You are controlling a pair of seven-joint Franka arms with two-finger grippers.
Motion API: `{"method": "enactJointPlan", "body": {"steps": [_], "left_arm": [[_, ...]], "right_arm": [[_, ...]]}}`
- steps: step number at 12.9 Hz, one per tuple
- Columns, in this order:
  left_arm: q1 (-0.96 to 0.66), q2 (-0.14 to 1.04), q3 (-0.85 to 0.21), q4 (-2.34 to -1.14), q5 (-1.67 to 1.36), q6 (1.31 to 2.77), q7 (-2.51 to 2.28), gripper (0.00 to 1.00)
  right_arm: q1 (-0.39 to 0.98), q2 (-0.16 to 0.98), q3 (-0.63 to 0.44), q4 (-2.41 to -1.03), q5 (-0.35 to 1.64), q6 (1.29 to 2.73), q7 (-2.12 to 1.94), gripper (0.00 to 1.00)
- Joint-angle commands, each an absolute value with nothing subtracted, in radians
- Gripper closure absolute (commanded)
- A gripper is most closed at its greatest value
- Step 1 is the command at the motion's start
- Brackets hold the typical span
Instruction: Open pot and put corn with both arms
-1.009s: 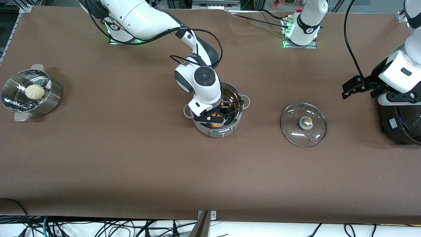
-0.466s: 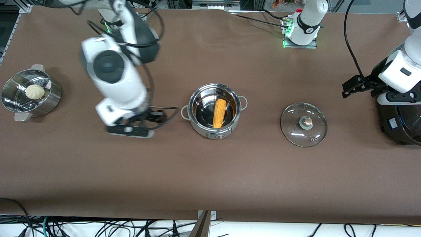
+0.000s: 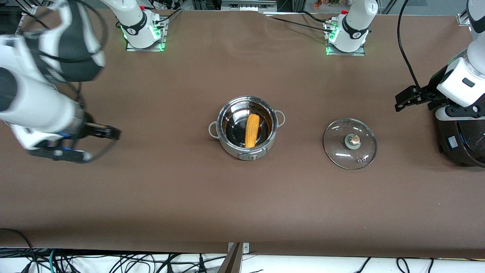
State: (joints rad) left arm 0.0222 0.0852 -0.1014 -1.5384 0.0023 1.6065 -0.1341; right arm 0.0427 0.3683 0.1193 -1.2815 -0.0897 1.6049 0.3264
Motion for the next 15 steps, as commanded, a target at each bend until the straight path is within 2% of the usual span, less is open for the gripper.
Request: {"method": "enactJointPlan", "body": {"steps": [1,3,6,10,15], "left_arm": [[0.015,0.087,-0.092,-1.513,-0.017,1.582,-0.123,0.00],[0.015,0.087,-0.092,-1.513,-0.017,1.582,-0.120,0.00],[0.015,0.087,-0.094,-1.513,-0.017,1.582,-0.124,0.00],[0.015,0.087,-0.094,-1.513,-0.017,1.582,-0.123,0.00],[0.015,0.087,-0.094,-1.513,-0.017,1.580,-0.123,0.00]], "right_arm": [[-0.047,0.080,0.114,-1.629,-0.041,1.753,0.293,0.00],[-0.046,0.026,0.037,-1.647,-0.034,1.717,0.285,0.00],[-0.046,-0.035,0.041,-1.674,-0.034,1.677,0.275,0.00],[-0.046,-0.005,0.034,-1.660,-0.035,1.661,0.131,0.00],[-0.052,0.078,0.028,-1.529,-0.028,1.574,0.094,0.00]]}}
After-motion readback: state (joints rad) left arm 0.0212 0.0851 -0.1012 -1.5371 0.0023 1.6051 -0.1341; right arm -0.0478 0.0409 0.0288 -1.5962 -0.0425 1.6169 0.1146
